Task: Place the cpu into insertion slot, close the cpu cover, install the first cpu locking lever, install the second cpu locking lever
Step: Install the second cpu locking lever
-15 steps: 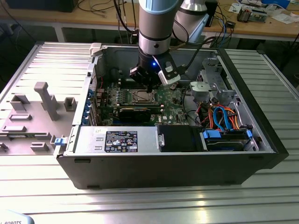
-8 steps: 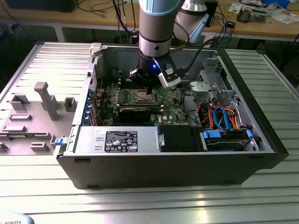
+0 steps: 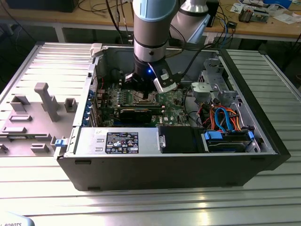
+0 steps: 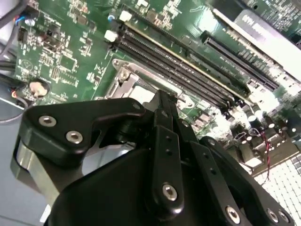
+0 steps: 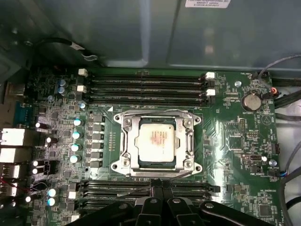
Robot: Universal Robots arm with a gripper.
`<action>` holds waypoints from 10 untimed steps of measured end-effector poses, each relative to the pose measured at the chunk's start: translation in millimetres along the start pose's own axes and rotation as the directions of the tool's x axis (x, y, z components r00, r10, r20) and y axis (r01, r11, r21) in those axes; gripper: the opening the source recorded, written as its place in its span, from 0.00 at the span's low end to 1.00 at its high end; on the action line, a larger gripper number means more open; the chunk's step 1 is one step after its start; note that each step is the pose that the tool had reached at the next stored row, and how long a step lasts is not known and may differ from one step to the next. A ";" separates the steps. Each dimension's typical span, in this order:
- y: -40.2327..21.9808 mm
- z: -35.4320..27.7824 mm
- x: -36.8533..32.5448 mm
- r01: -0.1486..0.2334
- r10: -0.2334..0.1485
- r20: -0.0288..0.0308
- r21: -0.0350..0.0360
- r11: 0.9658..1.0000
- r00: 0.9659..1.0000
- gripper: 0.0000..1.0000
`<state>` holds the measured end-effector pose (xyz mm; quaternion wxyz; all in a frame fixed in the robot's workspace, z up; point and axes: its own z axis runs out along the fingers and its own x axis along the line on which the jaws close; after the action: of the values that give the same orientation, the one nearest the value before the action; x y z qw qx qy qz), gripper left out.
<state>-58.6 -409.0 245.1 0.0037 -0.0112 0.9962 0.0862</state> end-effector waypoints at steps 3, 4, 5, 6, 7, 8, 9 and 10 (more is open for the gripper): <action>-2.3 7.7 13.7 -0.001 0.001 -0.006 0.000 1.000 1.000 0.11; -2.7 9.8 15.7 -0.001 0.001 -0.007 0.000 1.000 1.000 0.11; -3.0 11.5 17.0 -0.001 0.001 -0.007 0.000 1.000 1.000 0.11; -3.2 13.2 18.1 -0.001 0.001 -0.008 0.000 1.000 1.000 0.11; -3.5 14.7 19.3 0.000 0.000 -0.008 0.000 1.000 1.000 0.11; -4.2 17.2 21.2 0.001 -0.001 -0.010 0.000 1.000 1.000 0.11; -4.5 18.8 22.8 0.004 -0.004 -0.011 -0.001 1.000 1.000 0.11; -4.8 19.9 24.4 0.006 -0.006 -0.012 -0.001 1.000 1.000 0.11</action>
<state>-82.8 -410.9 224.4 -0.0021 -0.0148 0.9961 0.0864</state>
